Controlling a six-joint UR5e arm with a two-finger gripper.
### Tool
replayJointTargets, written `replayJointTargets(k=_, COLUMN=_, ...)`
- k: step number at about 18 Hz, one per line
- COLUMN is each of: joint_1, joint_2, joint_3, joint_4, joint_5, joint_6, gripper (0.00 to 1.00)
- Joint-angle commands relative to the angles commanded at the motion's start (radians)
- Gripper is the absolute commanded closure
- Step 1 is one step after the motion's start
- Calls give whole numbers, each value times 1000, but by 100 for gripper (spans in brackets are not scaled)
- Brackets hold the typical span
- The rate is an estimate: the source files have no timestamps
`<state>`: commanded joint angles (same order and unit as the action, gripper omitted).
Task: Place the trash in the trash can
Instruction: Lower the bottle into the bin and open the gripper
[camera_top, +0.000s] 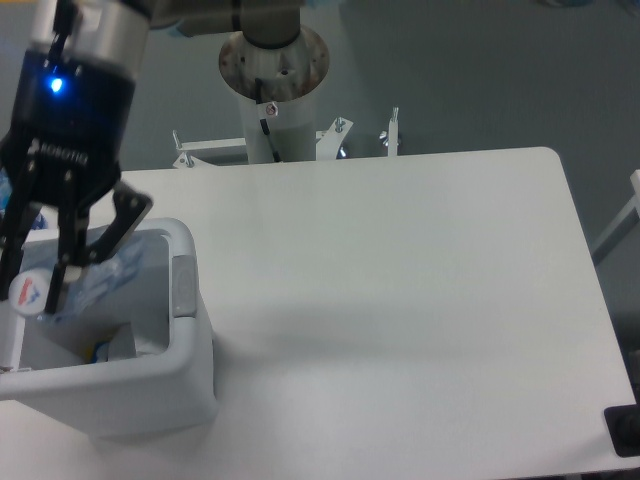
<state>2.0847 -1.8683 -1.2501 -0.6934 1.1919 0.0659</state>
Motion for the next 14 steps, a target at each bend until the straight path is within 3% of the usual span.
replayJointTargets(k=3, joint_1=-2, joint_2=-8, joint_3=-11, joint_4=0, joint_5=0, joint_6=5, gripper=48)
replayJointTargets(k=4, joint_1=-2, joint_2=-6, joint_3=-18, joint_4=0, joint_5=0, joint_6=6, gripper=39)
replayJointTargets(k=6, joint_1=-2, joint_2=-6, joint_3=-29, joint_4=0, joint_5=2, joint_6=38, gripper=7)
replayJointTargets(k=7, joint_1=-2, joint_2=-5, joint_3=-37, joint_4=0, joint_5=2, joint_6=60, gripper=0)
replayJointTargets(k=14, joint_1=38, joint_2=5, joint_3=-45, joint_4=0, joint_5=26, joint_6=61, gripper=0)
